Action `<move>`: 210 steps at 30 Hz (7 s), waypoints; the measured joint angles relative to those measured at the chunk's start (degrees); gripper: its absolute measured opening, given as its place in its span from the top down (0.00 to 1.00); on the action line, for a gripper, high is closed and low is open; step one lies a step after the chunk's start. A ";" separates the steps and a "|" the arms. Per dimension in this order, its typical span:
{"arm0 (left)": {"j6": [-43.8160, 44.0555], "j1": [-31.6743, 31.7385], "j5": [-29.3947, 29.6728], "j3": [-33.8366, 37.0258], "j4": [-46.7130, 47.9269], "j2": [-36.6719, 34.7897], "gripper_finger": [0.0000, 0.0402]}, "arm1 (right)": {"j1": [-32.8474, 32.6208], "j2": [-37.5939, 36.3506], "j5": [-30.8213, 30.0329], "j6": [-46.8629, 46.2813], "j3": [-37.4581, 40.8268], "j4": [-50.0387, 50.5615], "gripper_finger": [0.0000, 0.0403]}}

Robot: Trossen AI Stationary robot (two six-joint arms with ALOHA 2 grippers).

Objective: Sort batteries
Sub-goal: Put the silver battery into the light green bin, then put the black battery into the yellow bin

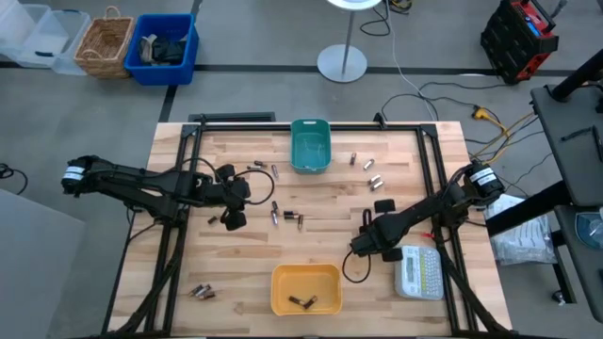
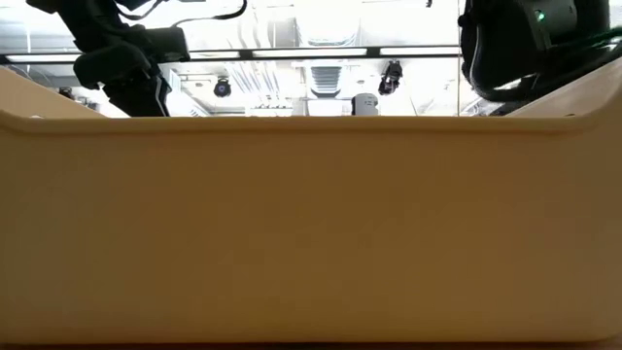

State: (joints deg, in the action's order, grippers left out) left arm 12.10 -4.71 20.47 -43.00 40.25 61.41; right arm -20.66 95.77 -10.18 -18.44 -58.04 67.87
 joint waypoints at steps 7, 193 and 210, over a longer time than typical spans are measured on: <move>-1.02 0.00 0.00 0.01 -0.79 0.00 0.71 | 3.51 -0.09 -5.35 0.68 -1.06 2.94 0.86; 52.19 -48.62 -19.31 -17.52 9.91 21.52 0.71 | 36.50 -12.81 17.52 17.52 -3.61 -62.60 0.60; 59.21 -55.70 -7.50 -27.68 20.60 32.30 0.71 | 33.60 -13.25 17.62 16.75 -4.31 -64.10 0.58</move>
State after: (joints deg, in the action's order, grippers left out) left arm 71.31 -60.41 12.97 -70.68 60.85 93.71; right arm 12.93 82.52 7.44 -1.69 -62.35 3.77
